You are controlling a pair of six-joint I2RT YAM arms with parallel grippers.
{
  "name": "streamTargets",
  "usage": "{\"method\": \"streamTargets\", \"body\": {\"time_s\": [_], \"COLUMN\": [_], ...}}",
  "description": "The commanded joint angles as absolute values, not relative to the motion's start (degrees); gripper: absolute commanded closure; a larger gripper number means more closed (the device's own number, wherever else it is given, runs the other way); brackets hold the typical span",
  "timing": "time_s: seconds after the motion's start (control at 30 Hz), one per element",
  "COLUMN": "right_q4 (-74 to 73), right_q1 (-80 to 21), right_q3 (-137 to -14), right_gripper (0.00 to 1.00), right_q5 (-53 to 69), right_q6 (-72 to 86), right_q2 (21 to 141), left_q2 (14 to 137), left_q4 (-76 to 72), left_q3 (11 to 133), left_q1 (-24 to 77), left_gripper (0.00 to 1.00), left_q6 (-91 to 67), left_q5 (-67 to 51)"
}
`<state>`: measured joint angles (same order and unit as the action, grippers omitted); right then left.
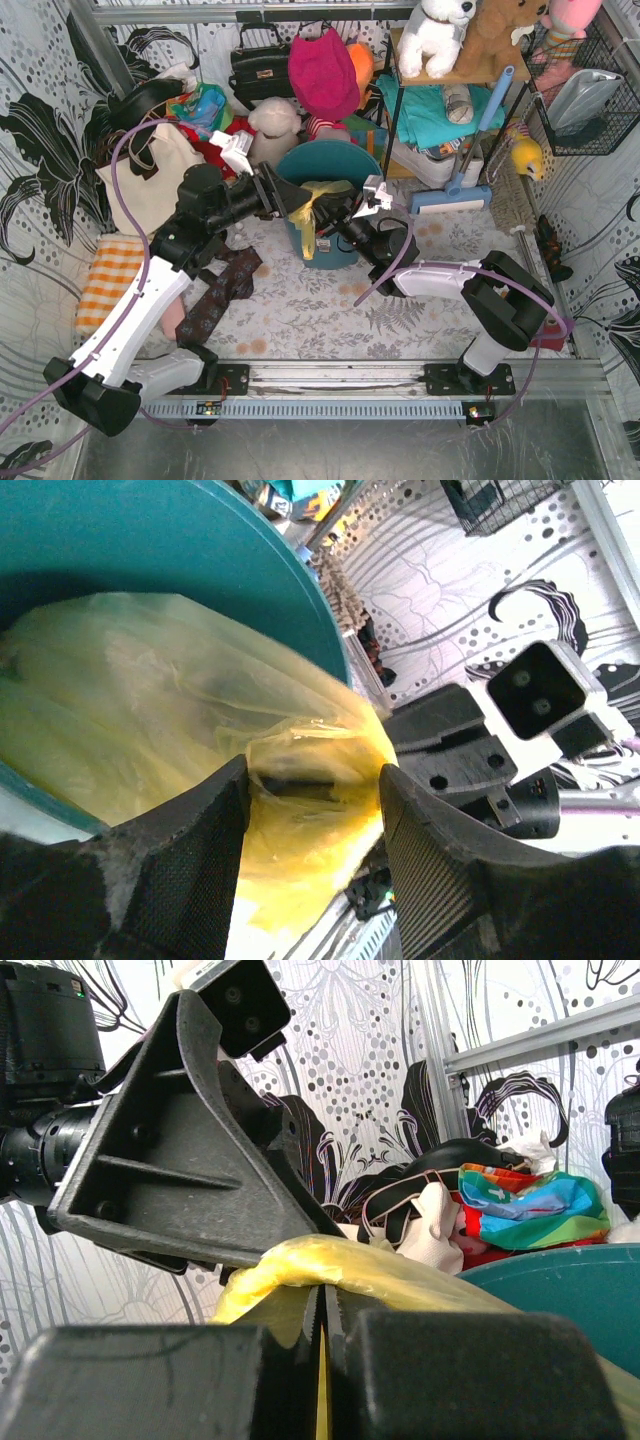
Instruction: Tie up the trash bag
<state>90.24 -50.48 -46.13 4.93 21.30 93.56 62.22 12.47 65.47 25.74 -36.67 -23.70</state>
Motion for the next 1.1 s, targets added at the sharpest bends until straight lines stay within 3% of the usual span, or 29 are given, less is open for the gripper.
{"method": "streamTargets", "body": {"time_s": [0.0, 0.47, 0.87, 1.07], "right_q4": [96.7, 96.7, 96.7, 96.7], "right_q1": [-49.7, -49.7, -49.7, -49.7], "right_q3": [-49.1, -49.9, -50.0, -50.3], "right_gripper": [1.0, 1.0, 1.0, 1.0], "right_q5": [-1.0, 0.0, 2.8, 4.7], "right_q6": [18.6, 18.5, 20.5, 21.0], "right_q2": [90.5, 90.8, 92.1, 92.8], "left_q2": [60.7, 60.2, 57.4, 55.9], "left_q4": [16.9, 13.4, 30.7, 28.5], "left_q3": [63.3, 60.2, 74.6, 77.1], "left_q1": [26.4, 26.3, 25.0, 25.0], "left_gripper": [0.39, 0.38, 0.38, 0.42], "left_q6": [-37.2, -38.7, -27.0, -27.9], "left_q5": [-31.4, -33.4, -18.6, -12.0]}}
